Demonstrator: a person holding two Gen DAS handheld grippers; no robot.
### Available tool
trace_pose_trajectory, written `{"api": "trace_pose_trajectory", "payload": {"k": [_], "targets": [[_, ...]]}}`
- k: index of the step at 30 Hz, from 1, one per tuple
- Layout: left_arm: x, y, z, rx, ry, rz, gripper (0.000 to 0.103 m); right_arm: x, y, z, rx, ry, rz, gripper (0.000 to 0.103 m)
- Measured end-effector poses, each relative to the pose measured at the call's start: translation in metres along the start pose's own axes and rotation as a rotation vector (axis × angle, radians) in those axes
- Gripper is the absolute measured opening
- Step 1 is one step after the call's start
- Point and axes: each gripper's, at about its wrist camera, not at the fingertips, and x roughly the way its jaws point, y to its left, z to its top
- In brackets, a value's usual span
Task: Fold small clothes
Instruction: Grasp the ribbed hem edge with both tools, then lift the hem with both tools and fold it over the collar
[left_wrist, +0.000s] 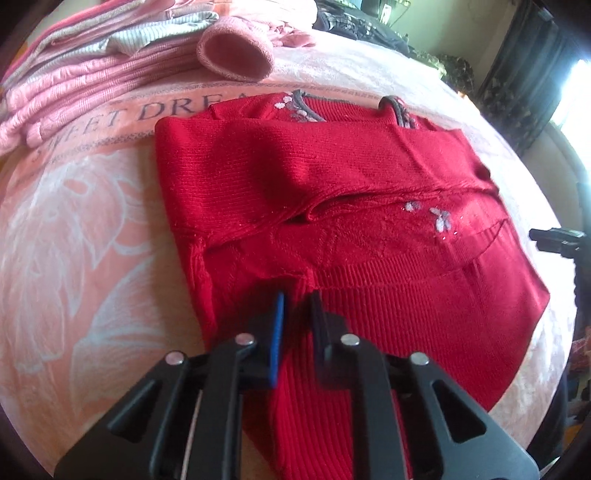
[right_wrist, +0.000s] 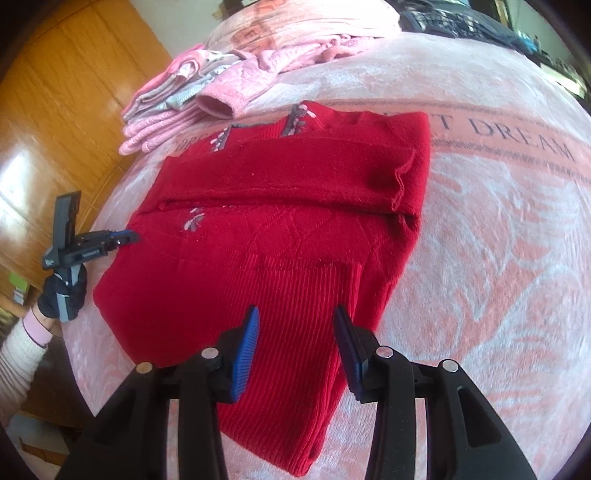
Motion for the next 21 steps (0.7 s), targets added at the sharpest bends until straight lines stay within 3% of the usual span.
{"api": "trace_pose_trajectory", "payload": {"k": [5,10,13,15,21], "targets": [[0.002,-0.001,-0.002,0.005,-0.001,0.004,0.011,0.022,-0.005,0.018,-0.039,0.030,-0.048,0.046],[0.008,0.002,-0.003,0.000,0.007,0.023,0.023,0.044,-0.012,0.021,-0.068,0.091,-0.092,0.047],[0.008,0.004,-0.003,-0.007,0.006,0.015,0.021,0.044,0.001,0.016,-0.160,0.088,-0.140,0.021],[0.007,0.004,-0.003,-0.014,0.000,0.013,0.011,0.040,0.006,0.014,-0.182,0.072,-0.138,0.007],[-0.011,-0.006,-0.010,-0.007,-0.060,0.016,0.008,0.020,0.010,0.008,-0.189,0.007,-0.115,0.006]]}}
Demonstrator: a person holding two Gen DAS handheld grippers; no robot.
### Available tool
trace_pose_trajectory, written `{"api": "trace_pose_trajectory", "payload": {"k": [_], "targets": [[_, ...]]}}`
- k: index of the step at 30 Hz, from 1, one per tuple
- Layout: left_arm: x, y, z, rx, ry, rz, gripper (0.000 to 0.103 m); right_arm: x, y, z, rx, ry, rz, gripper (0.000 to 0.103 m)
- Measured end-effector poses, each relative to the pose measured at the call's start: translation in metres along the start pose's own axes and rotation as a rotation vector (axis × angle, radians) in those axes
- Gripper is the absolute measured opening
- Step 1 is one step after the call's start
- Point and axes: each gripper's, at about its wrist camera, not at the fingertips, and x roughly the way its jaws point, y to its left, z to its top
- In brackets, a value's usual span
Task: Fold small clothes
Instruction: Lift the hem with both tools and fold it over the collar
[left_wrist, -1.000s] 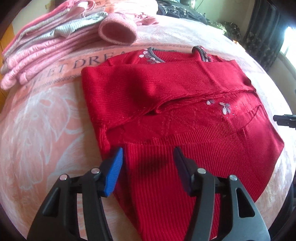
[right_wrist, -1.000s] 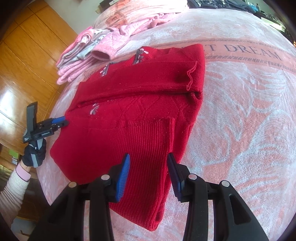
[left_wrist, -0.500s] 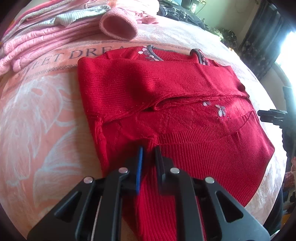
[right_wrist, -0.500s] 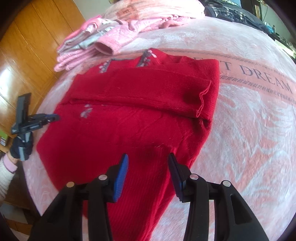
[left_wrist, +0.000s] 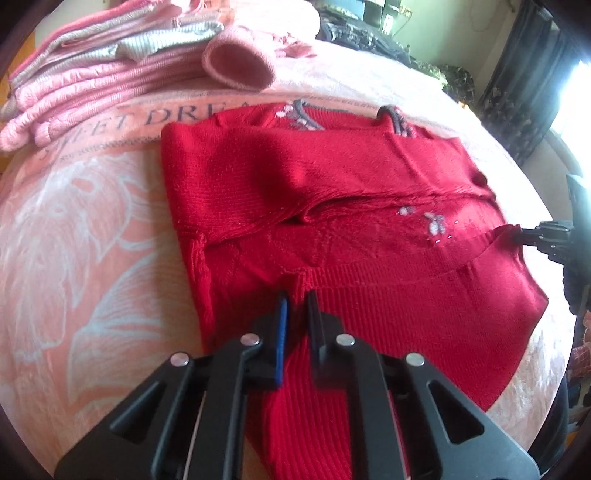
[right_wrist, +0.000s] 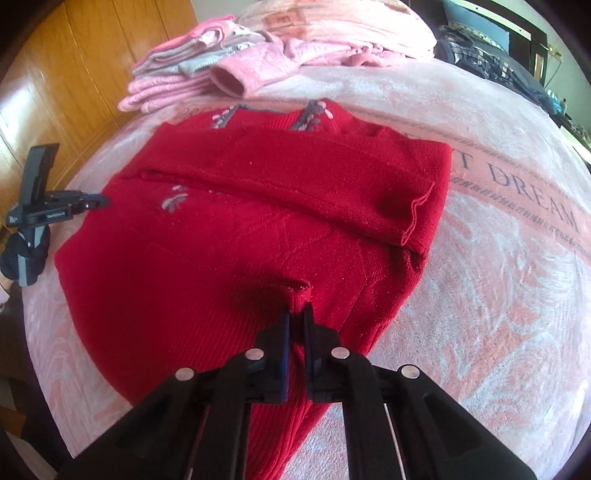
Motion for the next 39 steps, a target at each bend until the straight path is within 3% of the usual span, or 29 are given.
{"api": "trace_pose_trajectory", "payload": {"k": [6,11,17,22,24,28,35,39], "targets": [[-0.034,-0.003,0.001,-0.042,-0.094,-0.057,0.008,-0.025,-0.016,0.001,0.110,-0.082,0.068,0.006],[-0.062,-0.013,0.017,-0.033,-0.169,-0.043,0.008,-0.056,-0.025,0.019,0.153,-0.169,0.090,0.006],[-0.084,-0.013,0.070,-0.050,-0.280,0.008,0.008,-0.074,-0.037,0.072,0.168,-0.229,0.039,0.006],[-0.068,-0.005,0.130,-0.058,-0.308,0.074,0.008,-0.066,-0.053,0.131,0.205,-0.251,-0.023,0.005],[-0.053,0.002,0.150,-0.070,-0.303,0.094,0.008,-0.053,-0.062,0.155,0.225,-0.238,-0.048,0.005],[0.003,0.025,0.182,-0.150,-0.212,0.091,0.008,-0.021,-0.080,0.184,0.263,-0.186,-0.096,0.005],[0.085,0.050,0.180,-0.222,-0.065,0.132,0.009,0.051,-0.104,0.186,0.337,-0.072,-0.144,0.004],[0.115,0.058,0.173,-0.230,0.007,0.173,0.017,0.074,-0.114,0.178,0.372,-0.036,-0.153,0.004]]}}
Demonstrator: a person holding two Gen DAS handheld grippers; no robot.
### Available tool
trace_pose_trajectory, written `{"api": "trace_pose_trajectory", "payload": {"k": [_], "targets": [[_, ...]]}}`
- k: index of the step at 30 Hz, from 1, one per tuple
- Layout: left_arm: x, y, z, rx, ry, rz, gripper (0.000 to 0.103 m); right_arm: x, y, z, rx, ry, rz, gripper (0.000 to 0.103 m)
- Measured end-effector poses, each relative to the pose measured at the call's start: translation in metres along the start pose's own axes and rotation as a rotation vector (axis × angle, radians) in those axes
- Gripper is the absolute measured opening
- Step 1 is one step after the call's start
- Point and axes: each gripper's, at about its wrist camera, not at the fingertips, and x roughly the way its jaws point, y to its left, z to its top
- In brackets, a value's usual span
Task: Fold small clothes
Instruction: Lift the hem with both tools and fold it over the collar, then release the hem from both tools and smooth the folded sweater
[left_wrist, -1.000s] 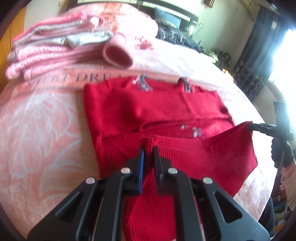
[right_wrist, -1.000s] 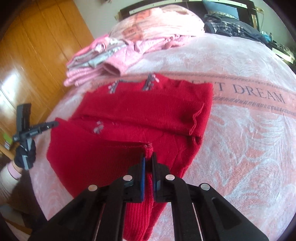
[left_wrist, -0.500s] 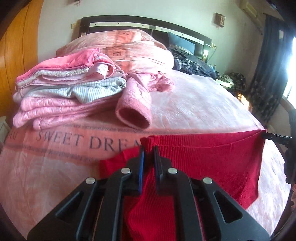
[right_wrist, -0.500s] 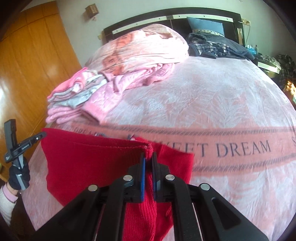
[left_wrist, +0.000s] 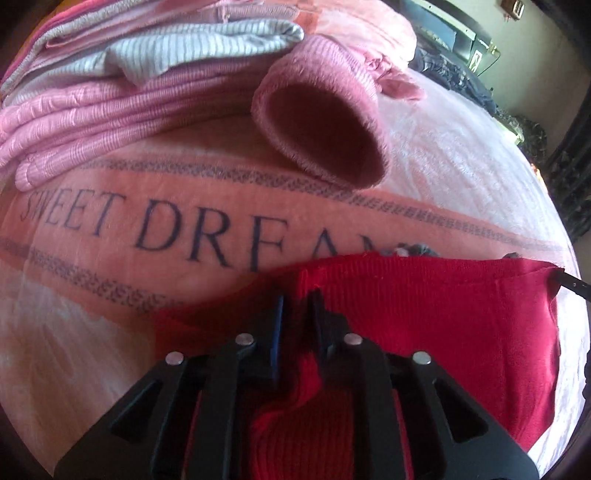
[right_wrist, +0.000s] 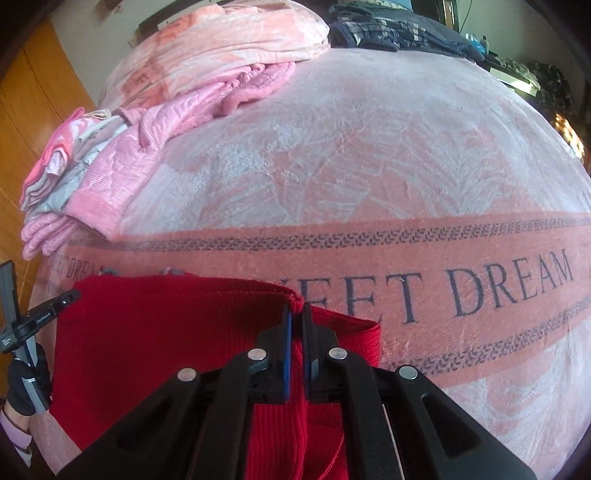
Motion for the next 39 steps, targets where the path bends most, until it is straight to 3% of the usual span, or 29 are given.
{"api": "trace_pose_trajectory", "payload": {"k": [6,7,9,12,14,18,20,24,27,30,34,39], "targets": [[-0.004,0.000,-0.001,-0.006,-0.006,-0.003,0.021,0.022,-0.013,-0.004,0.044,0.046,-0.048,0.012],[-0.008,0.000,-0.002,0.000,-0.014,0.005,0.023,0.018,-0.014,-0.005,0.043,0.040,-0.044,0.014],[-0.026,-0.002,-0.004,0.008,-0.054,0.048,0.039,0.004,-0.018,-0.008,0.058,0.017,-0.025,0.016],[-0.062,0.000,-0.014,0.034,-0.150,0.069,0.040,-0.023,-0.025,-0.024,0.055,0.001,0.033,0.018],[-0.086,-0.004,-0.030,0.063,-0.170,0.013,0.041,-0.044,-0.026,-0.048,0.022,0.023,0.061,0.018],[-0.115,-0.019,-0.074,0.109,-0.127,-0.067,0.049,-0.071,-0.027,-0.106,-0.033,0.084,0.120,0.020],[-0.124,-0.030,-0.096,0.130,-0.098,-0.068,0.049,-0.076,-0.030,-0.132,-0.052,0.119,0.131,0.026],[-0.127,-0.037,-0.133,0.113,-0.040,-0.111,0.050,-0.076,-0.024,-0.171,-0.086,0.185,0.147,0.027],[-0.118,-0.038,-0.145,0.105,-0.014,-0.095,0.052,-0.068,-0.020,-0.182,-0.085,0.216,0.144,0.026],[-0.105,-0.033,-0.153,0.069,0.040,-0.096,0.052,-0.070,-0.021,-0.181,-0.054,0.219,0.171,0.007],[-0.092,-0.025,-0.159,0.065,0.078,-0.078,0.052,-0.090,-0.029,-0.178,-0.041,0.202,0.159,0.005],[-0.088,-0.022,-0.163,0.075,0.067,-0.081,0.052,-0.077,-0.038,-0.189,-0.036,0.255,0.145,0.005]]}}
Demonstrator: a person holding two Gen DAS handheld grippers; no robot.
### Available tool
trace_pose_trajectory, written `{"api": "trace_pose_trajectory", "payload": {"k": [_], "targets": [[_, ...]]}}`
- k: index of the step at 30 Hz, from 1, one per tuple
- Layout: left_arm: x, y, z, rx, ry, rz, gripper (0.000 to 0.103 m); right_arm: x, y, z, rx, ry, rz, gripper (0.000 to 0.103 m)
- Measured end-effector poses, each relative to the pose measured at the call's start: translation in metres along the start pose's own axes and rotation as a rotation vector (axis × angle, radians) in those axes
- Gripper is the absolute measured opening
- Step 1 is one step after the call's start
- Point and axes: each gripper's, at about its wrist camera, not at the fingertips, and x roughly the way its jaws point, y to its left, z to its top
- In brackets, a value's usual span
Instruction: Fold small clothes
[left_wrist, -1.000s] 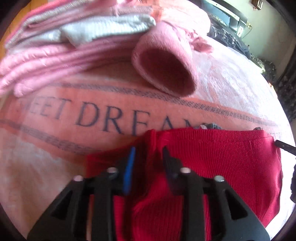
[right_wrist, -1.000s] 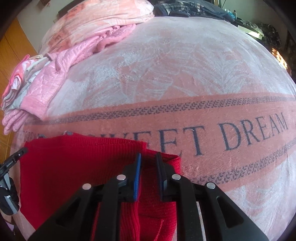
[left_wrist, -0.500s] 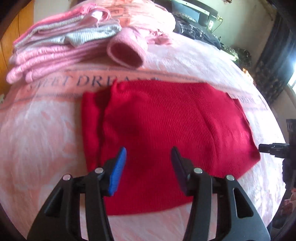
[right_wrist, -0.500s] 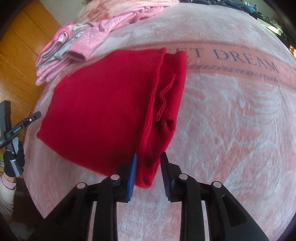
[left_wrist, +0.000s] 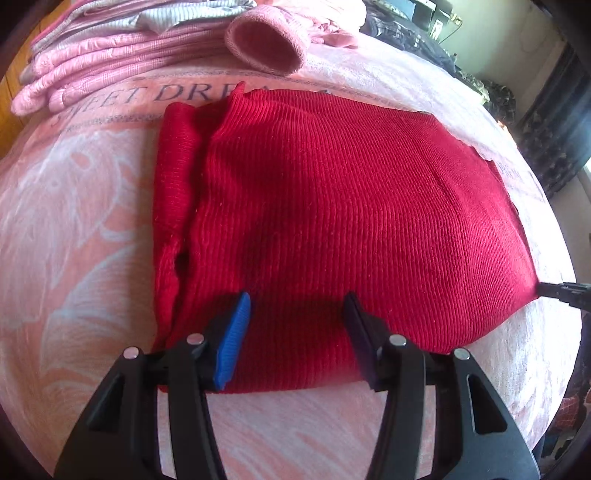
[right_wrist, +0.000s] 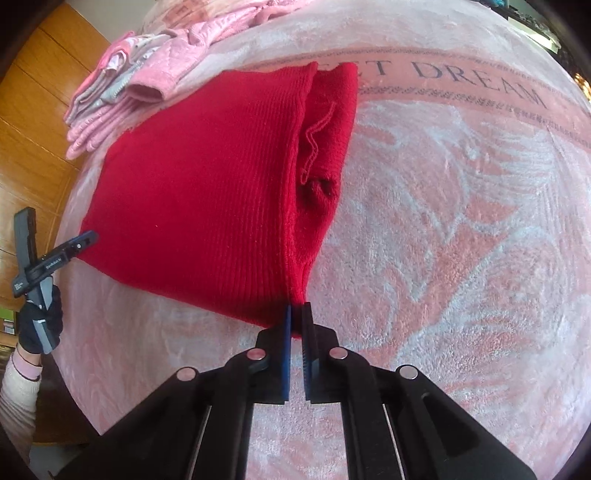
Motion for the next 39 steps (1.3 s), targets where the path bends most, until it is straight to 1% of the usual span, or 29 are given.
{"api": "trace_pose_trajectory", "payload": {"k": [3,8,9,11,12,13,14,16,18,19,21,22,23,26,31,33,36,38,39], "targets": [[0.002,0.000,0.001,-0.001,-0.001,-0.001,0.052,0.011,-0.003,-0.002,0.010,-0.006,0.003,0.005],[0.003,-0.003,-0.001,0.015,-0.009,0.005,0.055,0.015,-0.002,-0.004,0.006,-0.021,-0.008,0.005],[0.003,-0.004,-0.001,0.010,-0.010,0.004,0.056,0.015,-0.004,-0.003,0.011,-0.020,-0.005,0.006],[0.002,-0.004,0.000,0.001,-0.008,-0.002,0.059,0.014,-0.003,-0.002,0.001,-0.021,-0.003,0.011],[0.002,-0.006,0.001,0.000,-0.004,0.004,0.059,0.011,-0.003,-0.001,-0.002,-0.022,0.002,0.015],[0.001,-0.007,0.002,0.000,0.000,0.006,0.059,0.010,-0.003,0.001,-0.002,-0.025,0.005,0.024],[-0.002,-0.008,0.004,-0.002,0.002,0.002,0.059,0.005,-0.004,0.003,-0.002,-0.036,0.008,0.037],[-0.010,-0.008,0.009,-0.024,-0.011,-0.035,0.059,-0.006,-0.005,0.008,-0.001,-0.073,0.019,0.049],[-0.016,-0.009,0.015,-0.033,-0.028,-0.053,0.060,-0.015,-0.012,0.018,0.024,-0.093,0.055,0.050],[-0.017,-0.010,0.017,-0.029,-0.033,-0.050,0.060,-0.017,-0.016,0.024,0.042,-0.097,0.075,0.053],[-0.017,-0.013,0.024,-0.022,-0.039,-0.039,0.060,-0.017,-0.021,0.035,0.061,-0.097,0.089,0.061],[-0.016,-0.014,0.028,-0.024,-0.038,-0.037,0.060,-0.016,-0.023,0.041,0.070,-0.096,0.084,0.070],[-0.014,-0.014,0.032,-0.029,-0.039,-0.039,0.060,-0.015,-0.024,0.046,0.076,-0.097,0.087,0.072],[-0.007,-0.014,0.041,-0.038,-0.039,-0.038,0.060,-0.008,-0.027,0.060,0.098,-0.091,0.100,0.072],[0.011,-0.009,0.053,-0.054,-0.026,-0.029,0.060,0.014,-0.032,0.077,0.124,-0.046,0.085,0.072],[0.015,-0.006,0.055,-0.061,-0.025,-0.035,0.062,0.022,-0.034,0.080,0.138,-0.031,0.106,0.073],[0.023,-0.003,0.056,-0.053,-0.009,-0.052,0.064,0.029,-0.033,0.082,0.141,-0.034,0.103,0.072],[0.026,-0.004,0.056,-0.039,-0.003,-0.056,0.066,0.031,-0.029,0.084,0.117,-0.044,0.083,0.057],[0.027,-0.004,0.057,-0.035,0.000,-0.057,0.067,0.031,-0.028,0.086,0.116,-0.044,0.087,0.053]]}}
